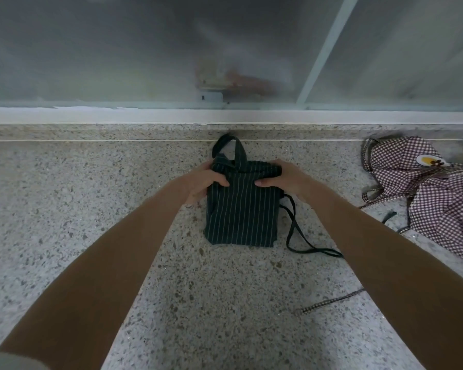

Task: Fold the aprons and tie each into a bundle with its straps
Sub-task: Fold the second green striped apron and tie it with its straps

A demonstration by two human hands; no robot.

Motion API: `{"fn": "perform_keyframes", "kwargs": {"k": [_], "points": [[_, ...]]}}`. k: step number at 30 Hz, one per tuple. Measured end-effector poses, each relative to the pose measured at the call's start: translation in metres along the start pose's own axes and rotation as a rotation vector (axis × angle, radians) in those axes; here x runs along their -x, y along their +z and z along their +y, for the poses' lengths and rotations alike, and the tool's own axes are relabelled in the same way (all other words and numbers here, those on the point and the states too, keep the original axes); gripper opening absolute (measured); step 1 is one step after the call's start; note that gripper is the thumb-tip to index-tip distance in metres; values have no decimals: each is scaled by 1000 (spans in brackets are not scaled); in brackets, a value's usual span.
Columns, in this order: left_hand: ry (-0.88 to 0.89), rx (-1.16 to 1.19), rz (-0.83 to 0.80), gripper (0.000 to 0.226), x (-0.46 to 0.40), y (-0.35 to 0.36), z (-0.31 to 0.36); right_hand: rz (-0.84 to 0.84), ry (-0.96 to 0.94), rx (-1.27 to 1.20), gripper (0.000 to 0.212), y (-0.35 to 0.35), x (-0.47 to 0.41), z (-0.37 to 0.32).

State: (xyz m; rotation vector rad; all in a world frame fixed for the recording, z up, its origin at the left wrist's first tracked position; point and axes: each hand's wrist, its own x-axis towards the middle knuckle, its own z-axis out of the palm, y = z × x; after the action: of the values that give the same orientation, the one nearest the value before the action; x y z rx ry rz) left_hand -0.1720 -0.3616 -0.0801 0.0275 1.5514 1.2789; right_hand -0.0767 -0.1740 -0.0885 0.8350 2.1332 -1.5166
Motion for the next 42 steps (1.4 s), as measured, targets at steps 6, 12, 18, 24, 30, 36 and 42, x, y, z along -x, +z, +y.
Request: {"fn": "perform_keyframes", "kwargs": {"k": [6, 12, 18, 24, 30, 36, 42], "points": [[-13, -3, -76, 45, 17, -1, 7, -15, -125, -66, 28, -1, 10, 3], [-346, -311, 40, 107, 19, -6, 18, -94, -154, -143, 24, 4, 25, 6], [-265, -500, 31, 90, 31, 0, 28, -114, -140, -192, 23, 5, 31, 1], [206, -778, 282, 61, 34, -10, 25, -87, -141, -76, 21, 4, 35, -3], [279, -1268, 17, 53, 42, 3, 47, -101, -139, 78, 32, 14, 39, -8], [273, -1821, -23, 35, 39, 16, 42, -104, -156, 120, 28, 15, 43, -11], [505, -1709, 130, 47, 55, -6, 42, 38, -105, 93, 28, 16, 42, -2]]}}
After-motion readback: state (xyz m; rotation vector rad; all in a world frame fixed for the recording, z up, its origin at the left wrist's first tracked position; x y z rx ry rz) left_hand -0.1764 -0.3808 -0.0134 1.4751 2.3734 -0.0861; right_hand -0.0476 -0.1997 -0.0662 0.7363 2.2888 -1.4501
